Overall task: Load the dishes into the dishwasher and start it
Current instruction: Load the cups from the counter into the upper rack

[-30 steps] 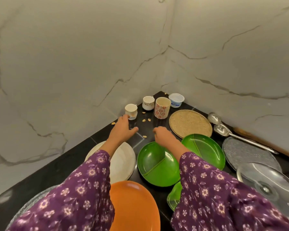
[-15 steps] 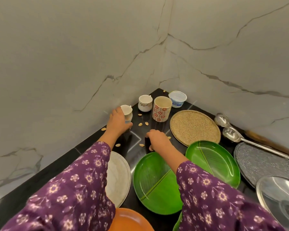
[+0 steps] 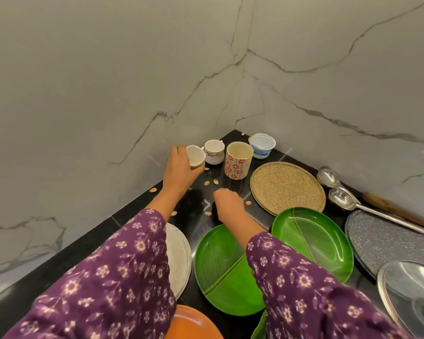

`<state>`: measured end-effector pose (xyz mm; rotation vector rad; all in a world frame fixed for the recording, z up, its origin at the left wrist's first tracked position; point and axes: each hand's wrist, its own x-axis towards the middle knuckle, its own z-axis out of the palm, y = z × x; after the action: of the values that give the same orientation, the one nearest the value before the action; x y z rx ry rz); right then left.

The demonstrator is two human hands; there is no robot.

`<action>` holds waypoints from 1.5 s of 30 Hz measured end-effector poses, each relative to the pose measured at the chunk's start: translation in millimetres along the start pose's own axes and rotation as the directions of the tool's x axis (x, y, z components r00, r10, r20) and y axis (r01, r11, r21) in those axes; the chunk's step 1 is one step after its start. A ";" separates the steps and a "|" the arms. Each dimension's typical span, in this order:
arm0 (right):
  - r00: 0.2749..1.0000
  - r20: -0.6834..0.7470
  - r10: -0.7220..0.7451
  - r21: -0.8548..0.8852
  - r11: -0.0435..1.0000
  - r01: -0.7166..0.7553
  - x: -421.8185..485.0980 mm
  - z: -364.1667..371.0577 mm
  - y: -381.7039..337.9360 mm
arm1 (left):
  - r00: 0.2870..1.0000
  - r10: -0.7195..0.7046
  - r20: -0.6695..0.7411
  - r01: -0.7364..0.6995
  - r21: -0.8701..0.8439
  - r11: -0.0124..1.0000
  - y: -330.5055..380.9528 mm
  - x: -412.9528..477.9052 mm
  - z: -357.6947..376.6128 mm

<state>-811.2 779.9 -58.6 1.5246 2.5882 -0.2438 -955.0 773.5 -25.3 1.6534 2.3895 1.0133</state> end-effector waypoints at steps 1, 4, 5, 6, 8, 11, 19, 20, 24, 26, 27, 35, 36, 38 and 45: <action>1.000 0.001 0.015 0.009 1.000 -0.015 -1.7 -1.3 -0.3 | 1.000 0.024 -0.008 -0.025 -0.026 0.999 5.4 -3.6 -8.6; 0.999 0.016 0.030 0.025 0.999 -0.030 -6.9 -6.2 0.0 | 0.995 0.092 -0.036 -0.096 -0.095 0.991 22.2 -21.6 -35.9; 0.999 0.032 0.024 0.021 0.999 -0.024 -10.5 -7.7 0.9 | 0.993 0.108 -0.044 -0.112 -0.113 0.987 29.0 -29.9 -45.3; 0.998 0.057 0.006 0.015 1.000 -0.007 -14.7 -8.9 2.0 | 0.992 0.120 -0.047 -0.125 -0.124 0.984 35.8 -39.1 -54.3; 0.995 0.075 -0.066 0.036 0.997 0.063 -26.8 -10.1 8.1 | 0.987 0.148 -0.056 -0.154 -0.137 0.979 51.9 -60.4 -70.8; 0.987 -0.045 -0.156 0.169 0.972 0.162 -52.7 -17.8 29.6 | 0.986 0.153 -0.074 -0.166 -0.228 0.959 78.2 -98.1 -87.5; 0.918 -0.168 0.360 0.932 0.360 0.029 -210.4 -51.2 134.9 | 0.981 0.194 0.022 -0.158 -0.495 0.854 176.7 -224.3 -71.5; 0.908 -0.082 0.410 0.987 0.160 0.017 -240.3 -51.9 149.3 | 0.973 0.228 0.039 -0.175 -0.517 0.838 193.0 -240.4 -67.2; 0.880 0.264 0.396 0.922 -0.372 -0.109 -362.9 -45.3 197.5 | 0.920 0.366 0.142 -0.215 -0.598 0.772 258.8 -304.5 -49.0; 0.859 0.334 0.389 0.873 -0.472 -0.126 -426.4 -35.1 219.4 | 0.857 0.475 0.201 -0.252 -0.640 0.726 296.9 -345.3 -39.5; 0.847 0.352 0.399 0.852 -0.510 -0.114 -457.7 -29.6 229.5 | 0.816 0.531 0.229 -0.272 -0.659 0.701 316.3 -367.7 -35.0; 0.832 0.340 0.439 0.684 -0.722 0.102 -694.7 25.9 291.7 | 0.447 0.798 0.405 -0.258 -0.795 0.549 444.8 -549.4 -14.4; 0.827 0.324 0.459 0.651 -0.742 0.157 -721.8 35.5 297.2 | 0.392 0.825 0.408 -0.265 -0.809 0.526 457.5 -573.0 -13.3; 0.796 0.314 0.517 0.601 -0.757 0.256 -772.3 55.6 306.1 | 0.293 0.861 0.416 -0.273 -0.826 0.493 479.6 -619.8 -10.3; 0.565 0.445 0.695 0.502 -0.716 0.485 -932.0 133.9 311.3 | -0.134 0.852 0.506 -0.417 -0.809 0.415 524.8 -758.9 18.9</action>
<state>-85.5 104.4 -34.7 -0.9819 0.1557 1.2653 -201.4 242.4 15.7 2.3023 0.3423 0.1883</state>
